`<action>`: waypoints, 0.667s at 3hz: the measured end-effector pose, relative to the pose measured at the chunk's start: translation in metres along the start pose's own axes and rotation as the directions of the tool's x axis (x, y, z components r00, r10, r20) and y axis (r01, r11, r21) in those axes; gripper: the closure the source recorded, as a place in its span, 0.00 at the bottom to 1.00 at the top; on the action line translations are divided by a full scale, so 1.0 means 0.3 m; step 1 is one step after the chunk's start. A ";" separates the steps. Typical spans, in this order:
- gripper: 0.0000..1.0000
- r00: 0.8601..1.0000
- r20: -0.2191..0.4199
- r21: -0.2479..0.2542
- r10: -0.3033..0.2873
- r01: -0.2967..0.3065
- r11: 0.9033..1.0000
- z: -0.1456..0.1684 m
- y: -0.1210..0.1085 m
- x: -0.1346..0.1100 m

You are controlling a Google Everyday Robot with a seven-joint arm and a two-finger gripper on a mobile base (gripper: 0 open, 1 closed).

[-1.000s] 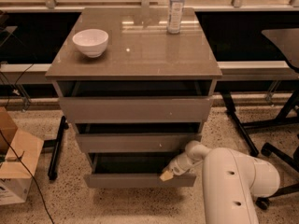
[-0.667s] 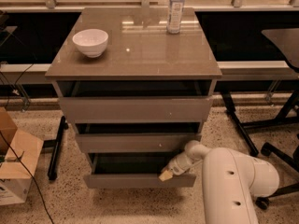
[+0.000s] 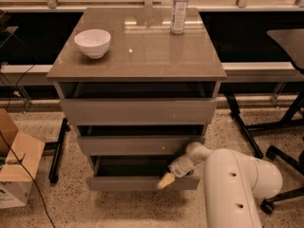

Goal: Open bottom drawer

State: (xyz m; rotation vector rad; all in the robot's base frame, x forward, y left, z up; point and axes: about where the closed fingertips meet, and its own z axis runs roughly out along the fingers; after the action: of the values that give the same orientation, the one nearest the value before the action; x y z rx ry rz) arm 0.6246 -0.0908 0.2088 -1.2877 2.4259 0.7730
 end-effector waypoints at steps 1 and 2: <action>0.00 0.999 -0.044 -0.010 0.014 -0.014 1.000 0.008 0.010 0.041; 0.26 0.984 -0.172 -0.075 0.047 -0.060 0.995 0.064 0.029 0.149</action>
Offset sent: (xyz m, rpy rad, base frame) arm -0.0432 -0.0287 -0.0528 -0.1382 0.2648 0.0738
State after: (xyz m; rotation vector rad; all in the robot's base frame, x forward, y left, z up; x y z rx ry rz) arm 0.5924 -0.1059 0.1746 -1.3751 2.5973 0.8133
